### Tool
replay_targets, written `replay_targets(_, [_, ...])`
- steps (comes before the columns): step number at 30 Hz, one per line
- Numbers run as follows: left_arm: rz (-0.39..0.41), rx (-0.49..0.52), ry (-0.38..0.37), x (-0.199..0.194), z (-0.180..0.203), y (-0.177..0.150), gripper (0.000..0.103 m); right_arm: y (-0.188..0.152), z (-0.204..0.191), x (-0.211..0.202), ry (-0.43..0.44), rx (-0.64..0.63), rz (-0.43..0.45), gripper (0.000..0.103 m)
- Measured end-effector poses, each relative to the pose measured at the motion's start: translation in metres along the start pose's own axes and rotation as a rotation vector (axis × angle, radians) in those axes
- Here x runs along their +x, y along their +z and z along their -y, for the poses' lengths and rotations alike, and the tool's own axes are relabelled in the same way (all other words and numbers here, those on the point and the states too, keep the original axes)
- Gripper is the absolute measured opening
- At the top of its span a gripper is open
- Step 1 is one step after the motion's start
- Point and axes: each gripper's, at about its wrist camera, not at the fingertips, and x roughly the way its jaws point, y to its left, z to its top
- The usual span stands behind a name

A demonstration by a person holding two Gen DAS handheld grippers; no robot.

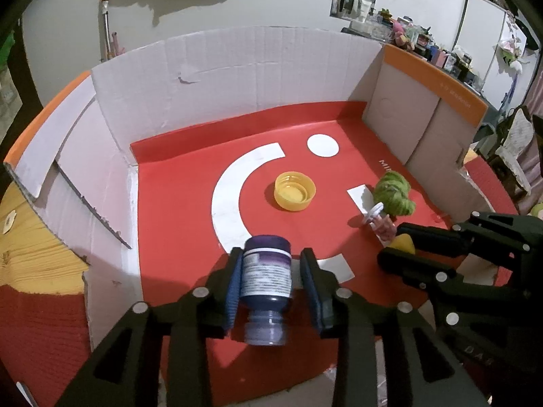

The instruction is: Organize objects

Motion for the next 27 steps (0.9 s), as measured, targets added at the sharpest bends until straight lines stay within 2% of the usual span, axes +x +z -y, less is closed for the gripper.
replay_targets(4, [0.001,-0.004,0.002,-0.001,-0.002,-0.001,0.04,0.001,0.0,0.0,0.0,0.0,0.0,0.022])
replay_targets(7, [0.001,-0.008,0.006,0.0,-0.003,-0.002,0.045,0.0,-0.001,0.0,-0.003,0.0,0.0,0.022])
replay_targets(27, [0.012,-0.025,0.005,-0.008,-0.01,-0.009,0.046,-0.006,-0.016,-0.007,0.005,0.025,0.001,0.024])
